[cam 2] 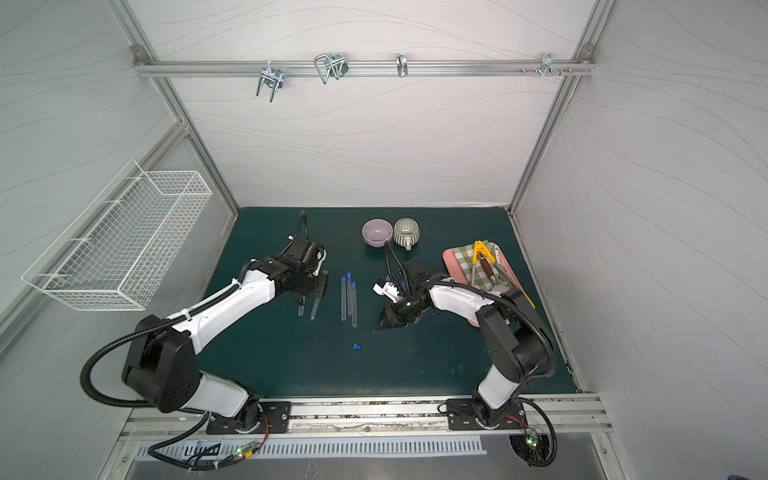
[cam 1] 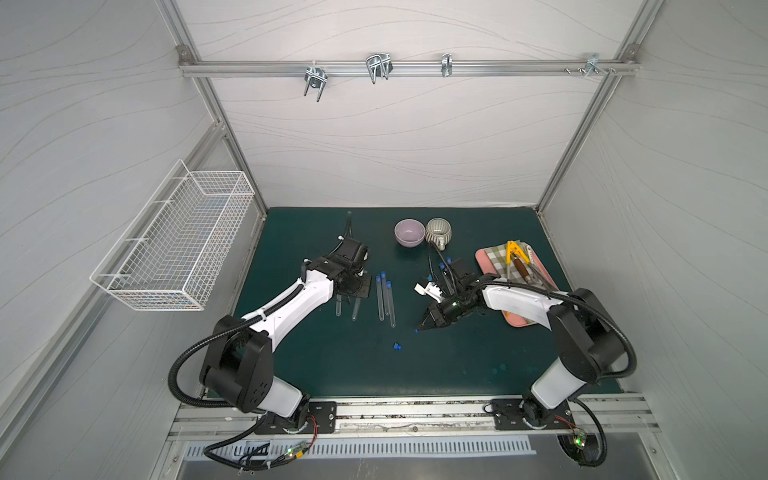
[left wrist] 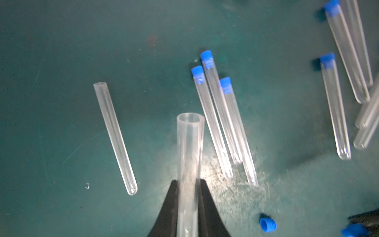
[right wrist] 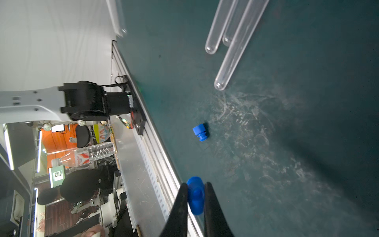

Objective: Remove stoppers from test tubes
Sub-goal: Place the stopper at the center of the board.

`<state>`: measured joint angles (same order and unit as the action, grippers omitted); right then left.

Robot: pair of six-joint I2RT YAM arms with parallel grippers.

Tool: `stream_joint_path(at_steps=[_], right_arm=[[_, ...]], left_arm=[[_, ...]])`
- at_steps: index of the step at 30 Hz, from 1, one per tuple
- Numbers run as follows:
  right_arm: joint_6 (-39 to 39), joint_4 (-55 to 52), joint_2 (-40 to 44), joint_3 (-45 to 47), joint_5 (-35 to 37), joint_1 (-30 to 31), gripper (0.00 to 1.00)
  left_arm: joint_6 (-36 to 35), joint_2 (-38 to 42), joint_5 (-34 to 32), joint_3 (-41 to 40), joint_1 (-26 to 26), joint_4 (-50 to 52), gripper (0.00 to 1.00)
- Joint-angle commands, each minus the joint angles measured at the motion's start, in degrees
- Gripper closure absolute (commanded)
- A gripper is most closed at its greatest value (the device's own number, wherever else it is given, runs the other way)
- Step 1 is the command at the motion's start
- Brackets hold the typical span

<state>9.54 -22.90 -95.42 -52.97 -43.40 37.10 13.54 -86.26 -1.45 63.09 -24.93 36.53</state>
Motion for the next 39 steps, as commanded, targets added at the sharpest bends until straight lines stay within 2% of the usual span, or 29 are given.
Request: stream_joint_path(at_steps=[1, 8, 18, 25, 30, 35, 39], right_arm=[[-0.3, 0.6, -2.6, -1.2, 3.6, 2.1, 1.0], [-1.3, 0.0, -7.3, -2.0, 6.3, 4.5, 1.0], [-2.3, -0.5, -9.5, -2.5, 7.2, 5.6, 1.0], [-3.2, -1.4, -10.3, -3.2, 7.9, 5.8, 0.97], [-3.6, -2.2, -9.9, -3.6, 8.8, 6.0, 0.91], [-3.5, -2.6, -9.1, -3.4, 9.4, 6.0, 0.87], [-3.7, -3.3, -8.4, -3.4, 10.1, 6.1, 0.84]], left_arm=[[4.5, -3.2, 0.6, 3.1, 1.3, 0.8, 1.0], [8.4, -11.8, -1.1, 6.8, 2.2, 0.5, 1.0], [9.1, -21.1, -7.4, 10.7, 2.5, 2.8, 1.0], [9.7, -24.0, -9.4, 11.1, 2.6, 2.7, 1.0], [10.5, -25.2, -9.6, 11.1, 2.7, 2.7, 1.0], [11.0, -25.8, -9.2, 10.8, 2.7, 2.6, 0.95], [11.1, -25.3, -9.2, 10.8, 2.7, 2.7, 0.81]])
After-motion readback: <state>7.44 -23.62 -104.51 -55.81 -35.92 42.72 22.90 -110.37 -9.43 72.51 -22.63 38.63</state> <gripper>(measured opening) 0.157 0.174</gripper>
